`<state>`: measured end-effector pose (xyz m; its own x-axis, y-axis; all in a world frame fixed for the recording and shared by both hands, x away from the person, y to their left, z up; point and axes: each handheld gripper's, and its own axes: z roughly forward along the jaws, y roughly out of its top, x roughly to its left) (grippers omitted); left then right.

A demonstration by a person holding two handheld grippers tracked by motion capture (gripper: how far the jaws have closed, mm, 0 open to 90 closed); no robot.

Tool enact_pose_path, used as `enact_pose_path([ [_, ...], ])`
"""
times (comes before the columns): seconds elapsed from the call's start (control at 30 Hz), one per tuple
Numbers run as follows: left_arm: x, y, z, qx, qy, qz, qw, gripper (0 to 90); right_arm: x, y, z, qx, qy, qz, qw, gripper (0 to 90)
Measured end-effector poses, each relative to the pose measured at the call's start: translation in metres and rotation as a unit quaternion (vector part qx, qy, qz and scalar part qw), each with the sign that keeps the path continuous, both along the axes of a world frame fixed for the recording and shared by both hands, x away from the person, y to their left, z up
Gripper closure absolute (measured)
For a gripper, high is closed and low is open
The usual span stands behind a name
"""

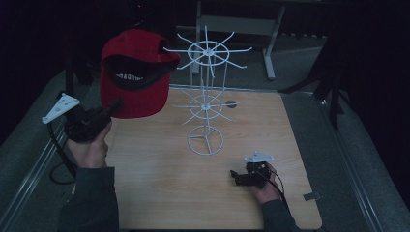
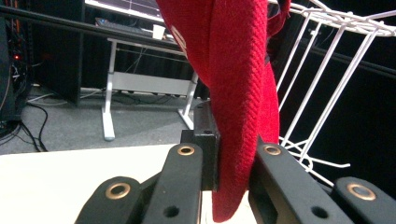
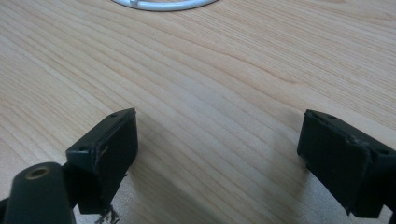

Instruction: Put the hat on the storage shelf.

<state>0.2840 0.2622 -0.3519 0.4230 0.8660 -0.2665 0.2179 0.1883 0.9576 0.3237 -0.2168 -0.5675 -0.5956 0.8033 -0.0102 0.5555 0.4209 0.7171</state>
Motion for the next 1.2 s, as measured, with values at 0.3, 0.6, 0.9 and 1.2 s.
enact_pose_path([
  [0.3, 0.004, 0.001, 0.002, -0.011, -0.001, 0.003, 0.9999, 85.7, 0.0, 0.0, 0.0, 0.0, 0.0, 0.0, 1.0, 12.1],
  [0.6, 0.005, -0.001, 0.006, -0.01, -0.006, 0.005, 0.9999, 85.7, 0.0, 0.0, 0.0, 0.0, 0.0, 0.0, 1.0, 12.1],
  [0.9, 0.005, -0.001, 0.012, -0.011, -0.015, 0.011, 0.9998, 85.7, 0.0, 0.0, 0.0, 0.0, 0.0, 0.001, 1.0, 12.1],
  [1.2, 0.006, -0.001, 0.012, -0.01, -0.012, 0.01, 0.9998, 85.7, 0.0, 0.0, 0.0, 0.0, 0.0, 0.001, 1.0, 12.1],
])
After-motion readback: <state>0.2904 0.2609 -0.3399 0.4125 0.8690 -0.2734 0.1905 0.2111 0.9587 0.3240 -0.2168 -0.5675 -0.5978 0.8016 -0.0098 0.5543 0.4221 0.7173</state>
